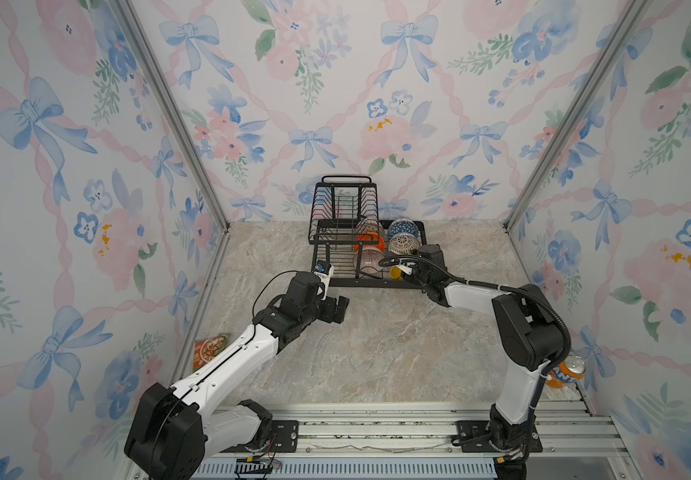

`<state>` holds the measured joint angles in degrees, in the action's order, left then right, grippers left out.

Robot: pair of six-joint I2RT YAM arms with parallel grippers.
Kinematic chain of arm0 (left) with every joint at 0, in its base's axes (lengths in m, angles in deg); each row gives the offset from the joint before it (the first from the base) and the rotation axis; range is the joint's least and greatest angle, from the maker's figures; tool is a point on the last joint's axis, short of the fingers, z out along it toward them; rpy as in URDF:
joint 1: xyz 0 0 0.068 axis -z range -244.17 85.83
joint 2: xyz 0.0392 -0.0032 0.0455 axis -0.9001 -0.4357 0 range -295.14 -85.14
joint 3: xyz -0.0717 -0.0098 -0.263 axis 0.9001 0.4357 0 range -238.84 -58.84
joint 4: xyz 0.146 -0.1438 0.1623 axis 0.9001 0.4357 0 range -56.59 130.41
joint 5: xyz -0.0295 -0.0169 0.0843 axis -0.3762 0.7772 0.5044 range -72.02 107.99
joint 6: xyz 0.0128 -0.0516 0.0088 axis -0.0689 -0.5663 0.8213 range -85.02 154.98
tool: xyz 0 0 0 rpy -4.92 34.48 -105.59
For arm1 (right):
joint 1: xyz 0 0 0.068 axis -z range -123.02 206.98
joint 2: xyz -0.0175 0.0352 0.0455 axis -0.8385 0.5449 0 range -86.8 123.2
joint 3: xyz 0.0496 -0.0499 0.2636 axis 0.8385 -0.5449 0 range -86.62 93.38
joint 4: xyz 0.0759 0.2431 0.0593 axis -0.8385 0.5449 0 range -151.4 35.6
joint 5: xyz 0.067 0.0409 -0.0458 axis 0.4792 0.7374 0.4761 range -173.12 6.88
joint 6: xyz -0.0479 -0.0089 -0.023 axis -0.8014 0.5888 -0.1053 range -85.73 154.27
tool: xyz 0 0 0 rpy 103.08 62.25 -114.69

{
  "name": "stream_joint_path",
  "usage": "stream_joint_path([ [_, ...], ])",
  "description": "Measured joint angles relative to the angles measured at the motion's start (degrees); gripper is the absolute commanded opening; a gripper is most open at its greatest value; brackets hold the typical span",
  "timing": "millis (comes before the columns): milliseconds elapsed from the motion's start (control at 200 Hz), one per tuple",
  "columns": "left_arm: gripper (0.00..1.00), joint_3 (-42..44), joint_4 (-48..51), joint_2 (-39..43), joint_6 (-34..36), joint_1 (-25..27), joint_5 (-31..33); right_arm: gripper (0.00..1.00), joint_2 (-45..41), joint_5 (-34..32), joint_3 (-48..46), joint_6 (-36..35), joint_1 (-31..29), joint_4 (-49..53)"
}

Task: Load the bowls into the dish rack
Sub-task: 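Lower the yellow bowl beside the white patterned bowl with the right gripper, then open the right gripper and pull it back from the yellow bowl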

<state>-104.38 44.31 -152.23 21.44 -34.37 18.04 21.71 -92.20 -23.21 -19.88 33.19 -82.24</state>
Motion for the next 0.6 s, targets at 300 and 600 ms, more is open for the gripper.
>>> stream_joint_path([
  [300, 0.98, 0.00, 0.04, 0.09, 0.02, -0.28, -0.11, 0.81, -1.81, 0.98, 0.35, 0.87, 0.00, 3.10],
  [600, 0.98, -0.11, 1.29, 0.31, 0.02, -0.98, -0.13, 0.90, -3.48, 1.07, 0.13, 1.22, 0.00, 5.70],
])
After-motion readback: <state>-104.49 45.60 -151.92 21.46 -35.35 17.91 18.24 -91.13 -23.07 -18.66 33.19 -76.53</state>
